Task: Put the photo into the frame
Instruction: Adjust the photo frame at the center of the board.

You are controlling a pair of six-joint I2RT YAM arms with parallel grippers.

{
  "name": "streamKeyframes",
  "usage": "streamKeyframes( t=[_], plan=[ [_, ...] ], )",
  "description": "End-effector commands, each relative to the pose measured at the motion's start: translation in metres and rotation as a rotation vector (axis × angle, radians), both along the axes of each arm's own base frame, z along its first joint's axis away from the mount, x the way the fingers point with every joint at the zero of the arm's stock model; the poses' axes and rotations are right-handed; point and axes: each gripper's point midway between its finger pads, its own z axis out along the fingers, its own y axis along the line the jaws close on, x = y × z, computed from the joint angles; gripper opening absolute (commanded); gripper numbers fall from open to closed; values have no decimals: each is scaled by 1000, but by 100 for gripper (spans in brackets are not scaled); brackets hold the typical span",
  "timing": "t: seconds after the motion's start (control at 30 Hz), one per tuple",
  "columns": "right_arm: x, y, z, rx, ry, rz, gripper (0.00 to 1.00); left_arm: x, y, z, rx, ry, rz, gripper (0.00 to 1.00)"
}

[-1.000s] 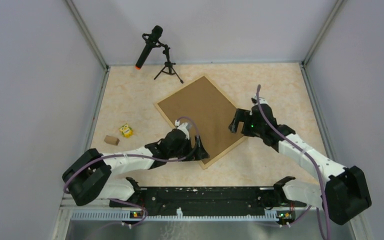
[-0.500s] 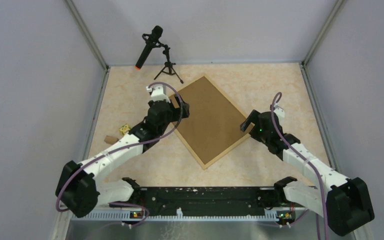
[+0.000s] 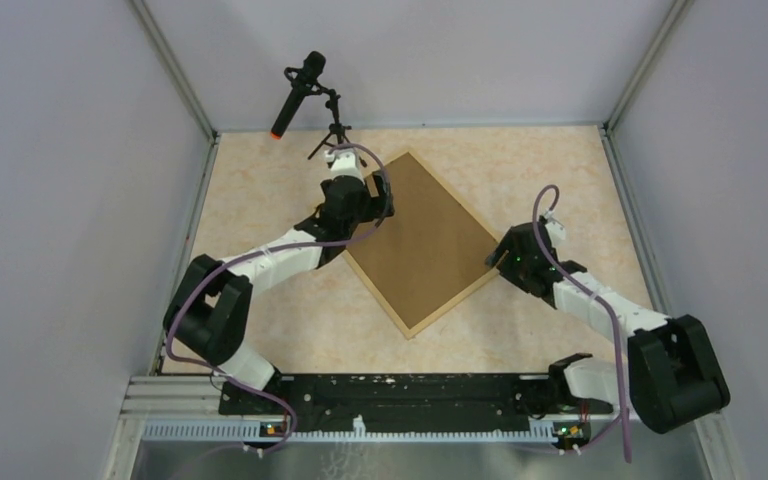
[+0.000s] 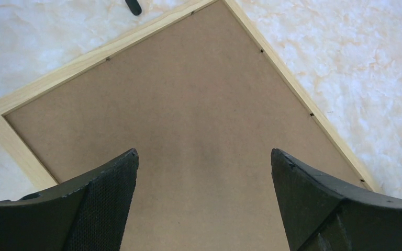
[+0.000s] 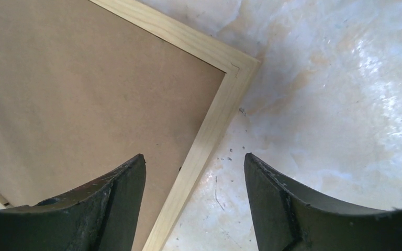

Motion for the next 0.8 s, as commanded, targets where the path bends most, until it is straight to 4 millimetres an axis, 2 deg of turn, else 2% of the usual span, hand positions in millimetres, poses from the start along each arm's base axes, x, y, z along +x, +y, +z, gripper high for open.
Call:
streamKeyframes(
  t=[0.0, 0.17, 0.3, 0.37, 0.47, 0.7, 0.77],
  plan=[
    [12, 12, -7, 30, 15, 29, 65, 6, -4, 12, -16, -96, -49, 98],
    [11, 12, -28, 26, 76, 5, 54, -1, 1, 14, 10, -116, -65, 98],
    [11, 10, -37, 8, 113, -9, 42, -8, 14, 12, 7, -148, -31, 98],
    [10, 6, -43, -13, 132, -20, 40, -10, 15, 10, 7, -147, -30, 99],
    [6, 1, -51, -52, 180, -24, 30, -11, 19, 10, 10, -149, -17, 99],
    [3, -16, -49, -177, 216, 4, 20, -17, 28, 15, -8, -174, 2, 99],
    [4, -16, -47, -209, 225, 63, 5, -18, 30, 16, -13, -180, 7, 99]
  ],
)
